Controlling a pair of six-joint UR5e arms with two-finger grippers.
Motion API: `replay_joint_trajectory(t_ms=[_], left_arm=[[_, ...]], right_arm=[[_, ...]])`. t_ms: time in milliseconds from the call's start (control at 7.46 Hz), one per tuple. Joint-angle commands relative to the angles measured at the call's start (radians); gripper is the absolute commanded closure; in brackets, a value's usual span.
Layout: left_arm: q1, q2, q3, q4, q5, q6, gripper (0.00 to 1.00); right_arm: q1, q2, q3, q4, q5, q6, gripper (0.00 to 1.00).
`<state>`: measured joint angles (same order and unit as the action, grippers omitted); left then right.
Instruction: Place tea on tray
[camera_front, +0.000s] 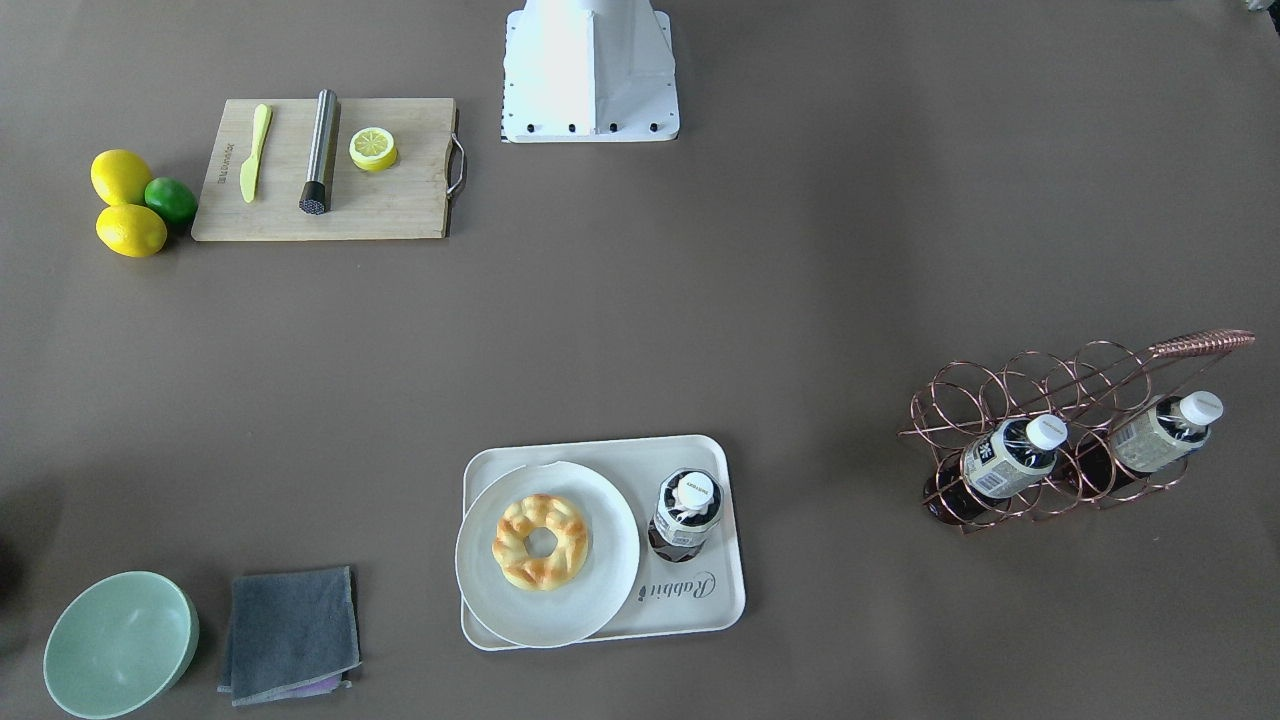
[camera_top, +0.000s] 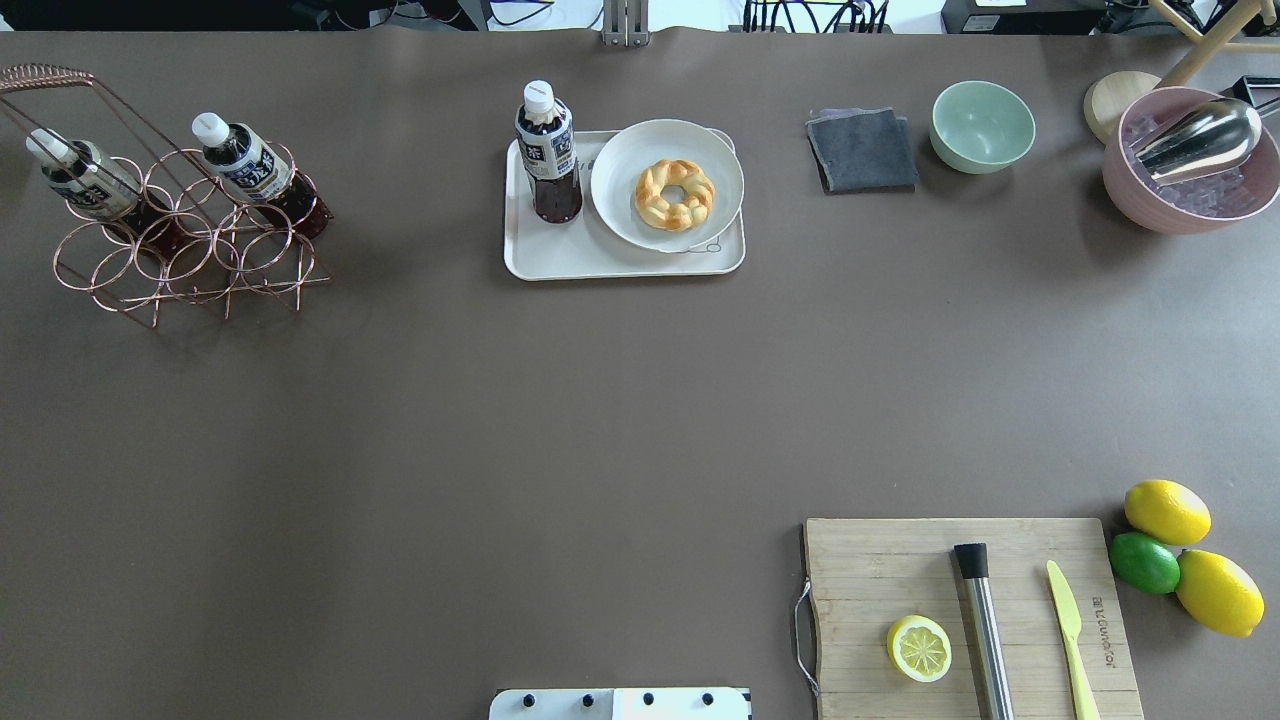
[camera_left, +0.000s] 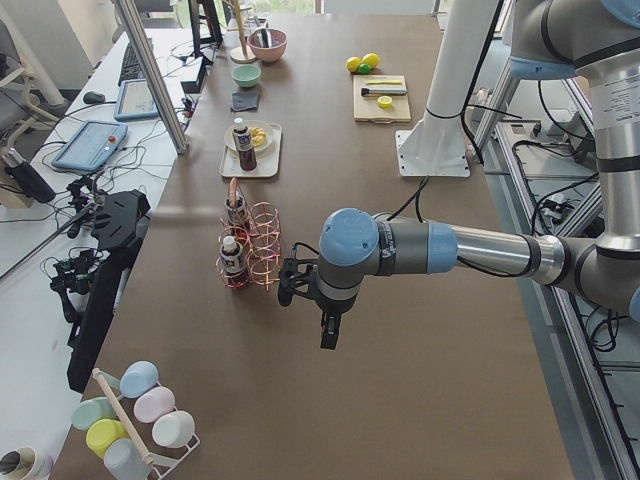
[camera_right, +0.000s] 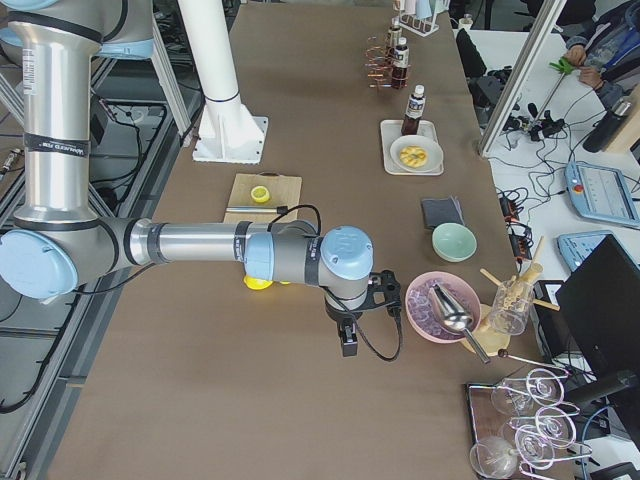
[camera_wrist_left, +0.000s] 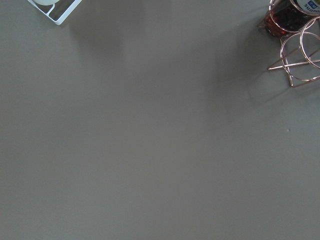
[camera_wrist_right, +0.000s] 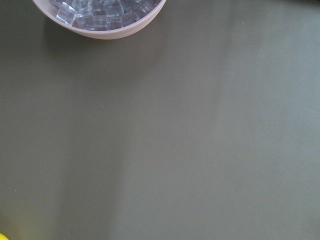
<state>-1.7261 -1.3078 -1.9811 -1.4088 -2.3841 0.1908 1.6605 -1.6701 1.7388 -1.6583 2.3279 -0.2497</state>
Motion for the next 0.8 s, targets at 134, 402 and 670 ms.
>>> replay_joint_trajectory(t_ms=[134,402,670], left_arm=[[0.008,-0.037,-0.001,-0.004,0.002,0.002,0.03],[0.013,-0.073,0.025,-0.004,0.031,0.004,0.03],[0.020,-0.073,0.041,-0.010,0.033,0.009,0.03]], right_arm=[[0.007,-0.017,0.041,-0.006,-0.004,0.000,0.00],[0.002,-0.004,0.039,-0.006,-0.013,0.001,0.00],[-0.004,0.009,0.038,-0.005,-0.013,0.009,0.00]])
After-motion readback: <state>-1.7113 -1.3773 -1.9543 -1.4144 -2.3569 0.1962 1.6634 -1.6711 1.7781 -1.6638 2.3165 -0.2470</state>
